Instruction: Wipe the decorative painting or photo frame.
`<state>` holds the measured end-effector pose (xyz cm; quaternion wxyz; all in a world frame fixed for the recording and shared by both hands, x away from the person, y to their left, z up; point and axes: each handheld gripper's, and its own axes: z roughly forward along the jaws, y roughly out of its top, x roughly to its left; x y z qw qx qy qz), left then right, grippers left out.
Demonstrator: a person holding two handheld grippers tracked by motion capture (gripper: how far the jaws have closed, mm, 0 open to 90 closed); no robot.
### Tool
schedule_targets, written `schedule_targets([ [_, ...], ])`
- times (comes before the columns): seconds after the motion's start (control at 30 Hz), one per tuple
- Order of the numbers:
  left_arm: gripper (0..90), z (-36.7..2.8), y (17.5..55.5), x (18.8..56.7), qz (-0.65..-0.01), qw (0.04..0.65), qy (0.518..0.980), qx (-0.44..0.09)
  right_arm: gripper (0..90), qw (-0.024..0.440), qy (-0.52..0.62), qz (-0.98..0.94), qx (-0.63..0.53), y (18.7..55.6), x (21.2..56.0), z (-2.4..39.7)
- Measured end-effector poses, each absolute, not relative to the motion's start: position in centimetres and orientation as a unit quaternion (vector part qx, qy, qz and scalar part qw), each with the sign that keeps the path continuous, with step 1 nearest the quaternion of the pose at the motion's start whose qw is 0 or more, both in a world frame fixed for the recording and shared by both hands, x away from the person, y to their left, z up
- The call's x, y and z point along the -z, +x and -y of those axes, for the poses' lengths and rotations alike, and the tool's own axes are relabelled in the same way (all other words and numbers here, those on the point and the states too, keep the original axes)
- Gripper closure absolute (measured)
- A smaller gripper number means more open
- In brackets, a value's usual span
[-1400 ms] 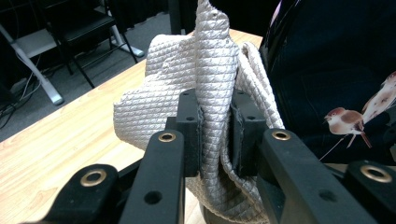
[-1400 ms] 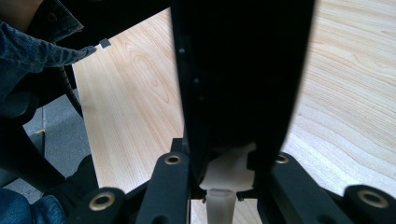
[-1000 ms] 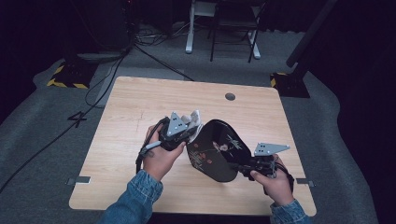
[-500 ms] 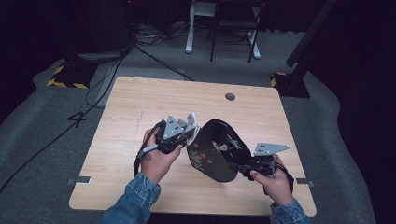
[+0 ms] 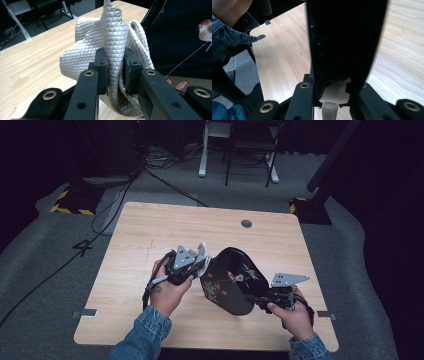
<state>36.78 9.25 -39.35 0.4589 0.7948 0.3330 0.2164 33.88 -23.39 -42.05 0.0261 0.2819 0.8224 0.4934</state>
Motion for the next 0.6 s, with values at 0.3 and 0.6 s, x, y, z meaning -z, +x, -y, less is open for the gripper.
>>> schedule_targets([
  [0.3,76.1,-9.5,36.7,40.0,-0.338,0.457,0.794,-0.216,78.9,0.027,0.282,-0.823,-0.492,33.9,42.1,23.4],
  [0.6,76.2,-9.7,36.7,40.5,-0.343,0.449,0.796,-0.217,78.9,0.027,0.282,-0.823,-0.492,33.9,42.1,23.3],
])
